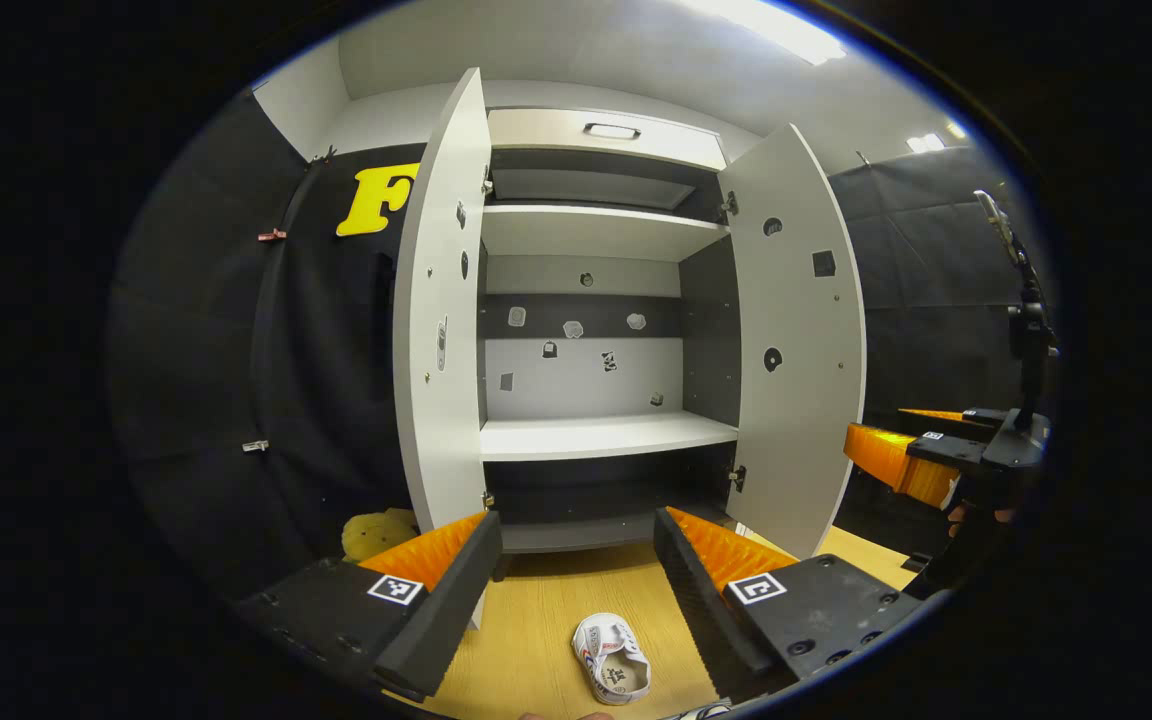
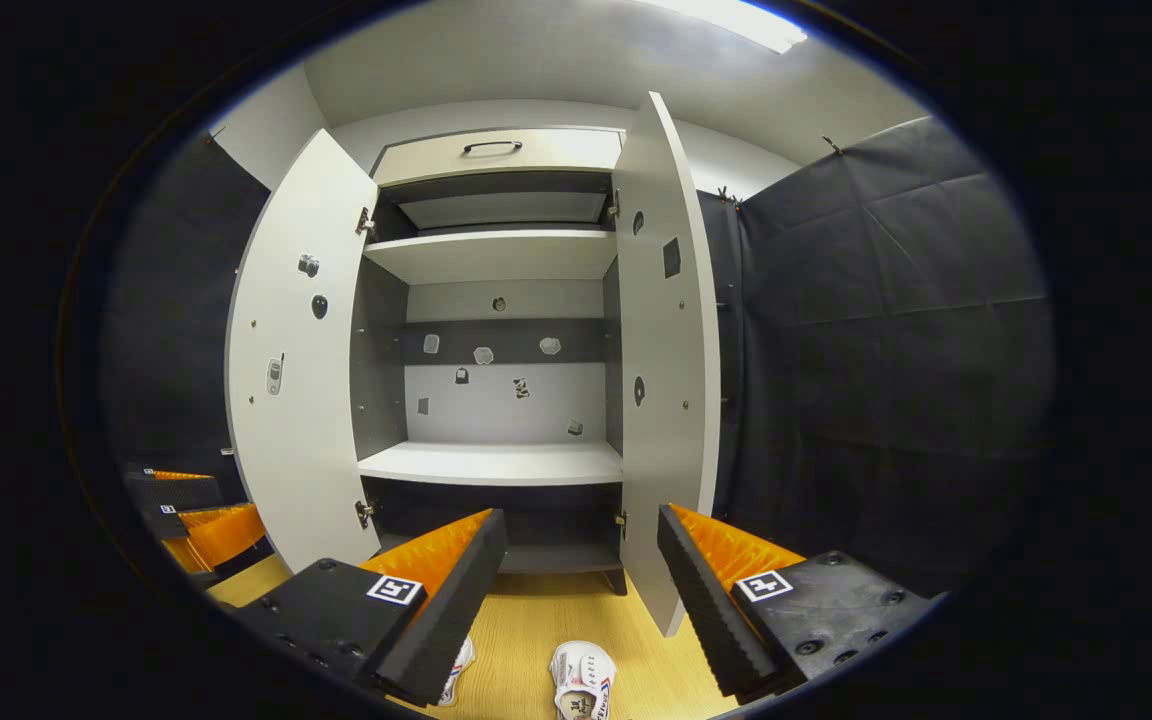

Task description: Grab one shoe with the right hand and put it into the shoe cabinet, grab the other shoe with the left hand and put it into the shoe cabinet; then close the right door with the right hand and the left door with the left hand.

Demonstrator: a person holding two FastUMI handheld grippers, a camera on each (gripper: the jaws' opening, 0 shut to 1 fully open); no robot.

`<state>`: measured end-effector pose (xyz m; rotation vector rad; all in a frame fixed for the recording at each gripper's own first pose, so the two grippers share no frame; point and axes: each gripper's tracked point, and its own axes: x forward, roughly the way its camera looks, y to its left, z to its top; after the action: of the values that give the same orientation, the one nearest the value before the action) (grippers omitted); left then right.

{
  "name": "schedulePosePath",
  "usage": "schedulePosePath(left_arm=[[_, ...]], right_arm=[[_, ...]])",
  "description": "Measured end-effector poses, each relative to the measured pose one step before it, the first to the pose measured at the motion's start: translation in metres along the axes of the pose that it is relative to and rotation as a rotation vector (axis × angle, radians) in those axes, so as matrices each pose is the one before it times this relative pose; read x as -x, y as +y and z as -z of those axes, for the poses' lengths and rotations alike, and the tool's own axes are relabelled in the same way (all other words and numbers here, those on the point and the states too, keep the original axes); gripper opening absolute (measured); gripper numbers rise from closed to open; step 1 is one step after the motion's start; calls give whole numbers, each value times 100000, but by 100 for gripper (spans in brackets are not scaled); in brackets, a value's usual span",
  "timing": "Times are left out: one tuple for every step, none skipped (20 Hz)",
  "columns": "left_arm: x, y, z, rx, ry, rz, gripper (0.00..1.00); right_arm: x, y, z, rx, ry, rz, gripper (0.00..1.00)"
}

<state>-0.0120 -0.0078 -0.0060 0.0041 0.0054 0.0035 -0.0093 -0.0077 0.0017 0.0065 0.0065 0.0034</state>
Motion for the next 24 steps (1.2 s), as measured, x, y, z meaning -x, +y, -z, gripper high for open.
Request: schedulePosePath(left_arm=[[35,-135,95,-57,-64,6,95],[33,-126,56,73,36,127,95],[-32,-146,61,103,190,216,95],[-104,-121,134,91,295,332,95],[-32,-174,45,33,93,307,95],[-16,-194,-59,-11,-35,425,95],[-24,-214,-5,-150,-44,432,95],[-50,-128,79,-272,155,303,95],[-5,-212,16,-128,300,266,95],[-325,-220,268,281,446,504,95],[-122,-298,58,432,501,583,95],[-171,-168,50,297,439,470,95],[-155,-236,-70,139,319,156,95],[-295,-172,-28,160,369,141,95],[-228,-196,-122,200,32,93,95],[-299,-207,-132,265,-113,69,95],[-279,-207,-165,234,-61,-72,95],[-404,-166,-42,209,168,-317,95],[-392,-118,-51,356,329,-414,95],[-371,-180,-32,657,412,-329,95],[-355,-192,-25,725,624,-146,95],[-416,-180,47,488,545,-36,95],[-345,-80,56,92,960,-62,95],[-489,114,395,-195,1338,-572,95]], right_arm=[[155,-174,-77,-153,-13,96,98],[29,-87,-36,-48,-144,236,98],[147,-282,-62,-53,-248,341,98],[53,-213,-82,-153,-151,349,98],[64,-231,-65,-262,64,423,98],[-17,-253,-44,-212,91,329,98],[-95,-286,-110,-260,41,571,98],[-21,-378,-144,-311,-90,567,98],[-104,-419,-304,-251,-280,567,98],[-121,-459,-275,-21,-386,739,98],[-273,-581,-388,238,-501,876,98],[-204,-666,-414,189,-322,945,98],[-145,-735,-454,2,-439,717,98],[-321,-717,-558,-195,-301,742,98],[-260,-611,-414,-330,6,629,98],[-327,-663,-498,-415,-178,546,97],[-446,-480,-499,-247,-219,711,97],[-472,-738,-360,-178,-307,1052,97],[-454,-597,-357,-519,-88,506,98],[-278,-286,-44,-468,207,182,97],[-200,-117,199,-265,1026,-36,97],[-107,7,566,-121,1735,-232,98],[28,133,743,-407,2138,-700,98],[69,493,1053,-402,3169,-1729,98]])
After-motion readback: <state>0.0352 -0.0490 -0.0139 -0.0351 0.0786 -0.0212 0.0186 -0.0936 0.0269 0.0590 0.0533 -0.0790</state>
